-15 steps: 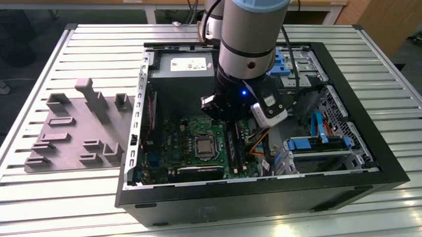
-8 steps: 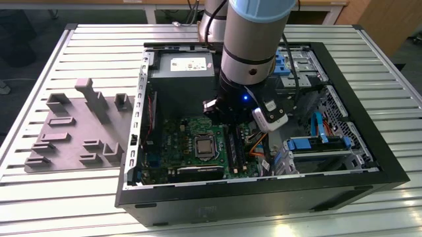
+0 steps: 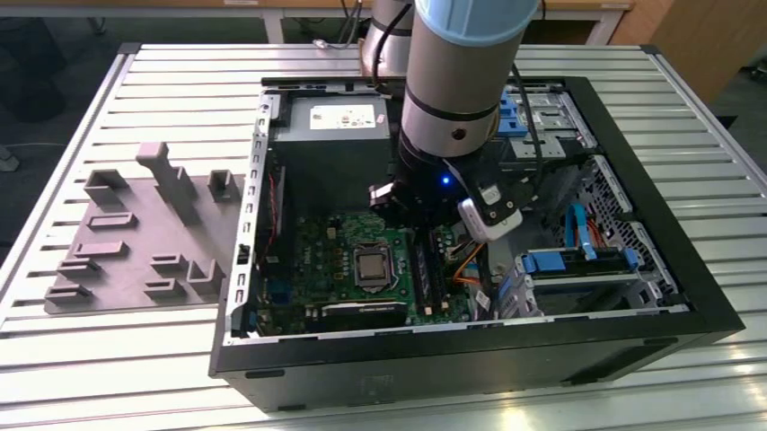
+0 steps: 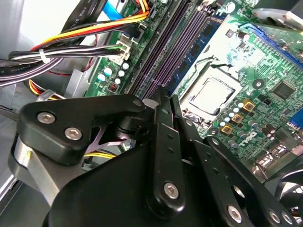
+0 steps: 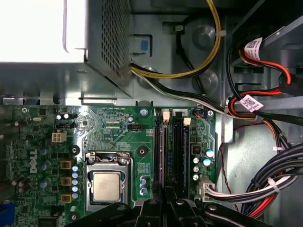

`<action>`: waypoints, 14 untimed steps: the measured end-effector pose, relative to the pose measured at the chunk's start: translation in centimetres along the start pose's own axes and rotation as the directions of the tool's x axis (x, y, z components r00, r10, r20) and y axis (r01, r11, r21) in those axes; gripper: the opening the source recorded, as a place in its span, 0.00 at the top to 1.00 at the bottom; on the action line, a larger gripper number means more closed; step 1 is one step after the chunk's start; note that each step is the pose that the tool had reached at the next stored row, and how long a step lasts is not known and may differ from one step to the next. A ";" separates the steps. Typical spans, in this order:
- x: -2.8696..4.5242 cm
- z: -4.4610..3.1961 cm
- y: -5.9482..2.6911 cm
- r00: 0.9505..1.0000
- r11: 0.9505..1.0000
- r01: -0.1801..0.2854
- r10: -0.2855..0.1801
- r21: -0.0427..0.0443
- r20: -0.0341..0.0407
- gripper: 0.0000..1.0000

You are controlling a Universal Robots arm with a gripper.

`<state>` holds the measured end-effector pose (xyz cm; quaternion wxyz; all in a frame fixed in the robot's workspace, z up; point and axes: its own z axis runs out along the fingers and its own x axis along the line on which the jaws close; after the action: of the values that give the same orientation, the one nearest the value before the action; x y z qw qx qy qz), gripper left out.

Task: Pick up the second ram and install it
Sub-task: 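Insert the second ram into the second slot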

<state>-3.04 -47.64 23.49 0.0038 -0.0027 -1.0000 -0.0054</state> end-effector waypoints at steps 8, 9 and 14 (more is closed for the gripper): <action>-0.06 0.47 -0.12 1.000 1.000 -0.007 0.007 0.000 0.000 0.86; -0.09 0.56 -0.13 1.000 1.000 -0.008 0.008 0.000 0.000 0.86; -0.15 0.85 -0.18 1.000 1.000 -0.013 0.013 0.000 0.000 0.86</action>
<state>-2.90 -47.80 22.64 0.0037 -0.0092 -0.9999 -0.0053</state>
